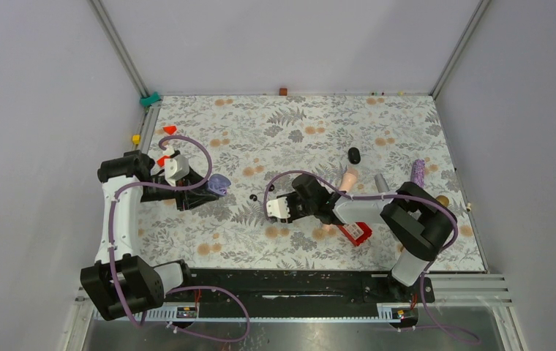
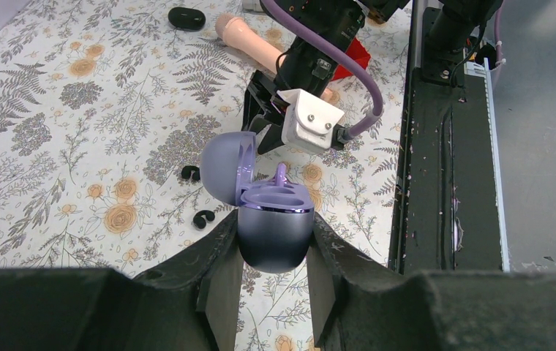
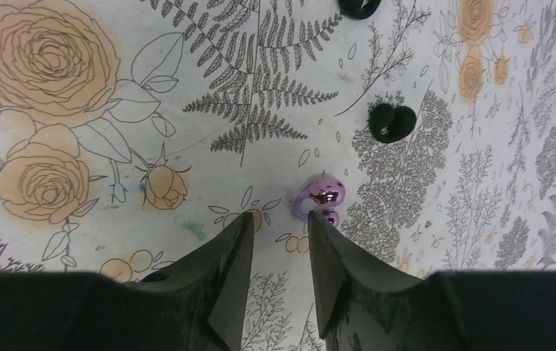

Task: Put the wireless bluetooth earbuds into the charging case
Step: Pick up the earbud from the center of the board.

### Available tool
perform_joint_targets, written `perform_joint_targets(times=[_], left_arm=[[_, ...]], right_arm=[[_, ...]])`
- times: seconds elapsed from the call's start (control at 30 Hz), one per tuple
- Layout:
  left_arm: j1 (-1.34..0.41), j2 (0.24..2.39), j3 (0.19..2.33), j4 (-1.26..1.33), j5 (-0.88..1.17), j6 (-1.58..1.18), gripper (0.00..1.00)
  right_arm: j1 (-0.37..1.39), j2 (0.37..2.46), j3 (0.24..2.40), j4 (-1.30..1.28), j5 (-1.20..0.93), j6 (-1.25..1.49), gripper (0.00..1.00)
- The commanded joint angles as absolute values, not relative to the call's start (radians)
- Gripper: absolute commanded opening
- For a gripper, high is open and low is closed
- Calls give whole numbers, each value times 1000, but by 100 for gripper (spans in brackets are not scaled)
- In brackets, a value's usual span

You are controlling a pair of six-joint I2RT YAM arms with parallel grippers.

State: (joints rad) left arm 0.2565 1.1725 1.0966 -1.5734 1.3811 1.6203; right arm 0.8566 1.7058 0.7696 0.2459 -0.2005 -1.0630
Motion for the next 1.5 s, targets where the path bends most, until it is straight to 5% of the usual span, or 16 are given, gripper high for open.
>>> perform_joint_targets(times=[0.0, 1.1, 1.47], left_arm=[[265, 1160, 1095, -1610, 1434, 1655, 0], [273, 1152, 1095, -1610, 1434, 1655, 0], [275, 1150, 1093, -1610, 1435, 1654, 0]], right_arm=[[865, 1725, 801, 235, -186, -1103, 42], [866, 1791, 859, 169, -141, -1119, 37], [865, 1802, 854, 263, -111, -1082, 26]])
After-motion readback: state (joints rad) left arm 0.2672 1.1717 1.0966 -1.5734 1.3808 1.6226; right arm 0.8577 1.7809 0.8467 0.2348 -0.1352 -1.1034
